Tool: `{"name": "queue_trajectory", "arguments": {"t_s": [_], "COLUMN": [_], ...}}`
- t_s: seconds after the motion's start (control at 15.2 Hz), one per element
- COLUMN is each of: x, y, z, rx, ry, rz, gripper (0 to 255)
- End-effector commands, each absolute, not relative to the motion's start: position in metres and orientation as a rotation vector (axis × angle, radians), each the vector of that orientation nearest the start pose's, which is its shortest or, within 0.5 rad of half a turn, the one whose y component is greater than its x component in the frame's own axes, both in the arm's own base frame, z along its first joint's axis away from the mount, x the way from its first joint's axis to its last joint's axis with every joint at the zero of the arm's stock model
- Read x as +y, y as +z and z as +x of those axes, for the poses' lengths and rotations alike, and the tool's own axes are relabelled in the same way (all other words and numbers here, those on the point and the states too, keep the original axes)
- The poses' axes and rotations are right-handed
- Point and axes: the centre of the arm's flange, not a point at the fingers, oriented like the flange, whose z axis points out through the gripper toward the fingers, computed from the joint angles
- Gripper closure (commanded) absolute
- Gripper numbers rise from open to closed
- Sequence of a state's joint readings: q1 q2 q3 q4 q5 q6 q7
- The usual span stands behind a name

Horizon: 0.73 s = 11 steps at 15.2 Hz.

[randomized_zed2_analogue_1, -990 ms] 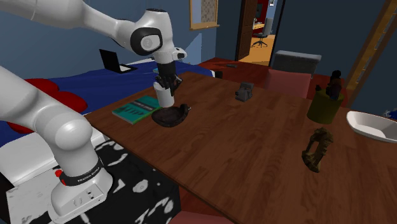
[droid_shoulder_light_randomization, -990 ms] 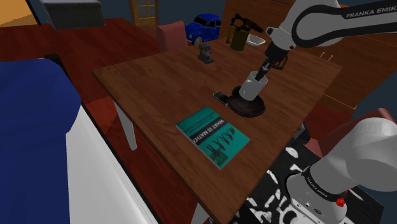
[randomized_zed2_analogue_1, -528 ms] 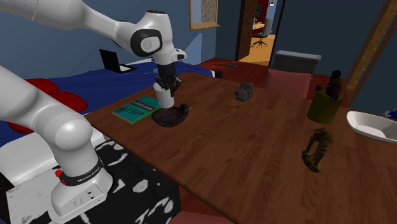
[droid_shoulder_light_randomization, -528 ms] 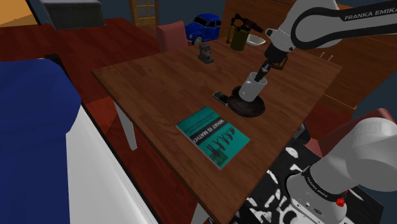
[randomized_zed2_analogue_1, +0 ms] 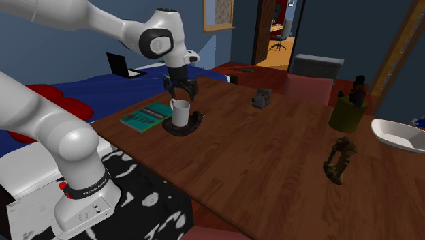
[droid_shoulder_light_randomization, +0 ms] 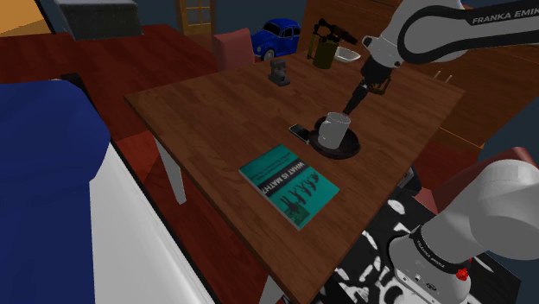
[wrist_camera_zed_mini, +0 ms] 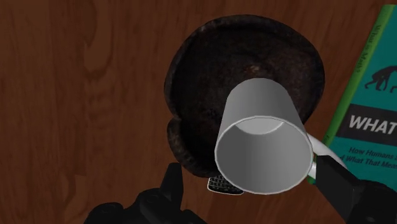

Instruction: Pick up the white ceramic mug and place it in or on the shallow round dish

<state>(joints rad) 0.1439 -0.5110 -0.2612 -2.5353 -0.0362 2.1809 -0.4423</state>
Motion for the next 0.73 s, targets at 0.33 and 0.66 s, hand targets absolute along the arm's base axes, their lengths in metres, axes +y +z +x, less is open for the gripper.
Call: {"name": "queue_trajectory", "arguments": {"t_s": [0.33, 0.66], "x": [-0.054, -0.054], "y": [0.498, 0.498], "z": [0.395, 0.395], "rx": [-0.561, -0.561], "ry": [-0.249, -0.250], "rz": [-3.025, -3.025], "gripper": [0, 0]}}
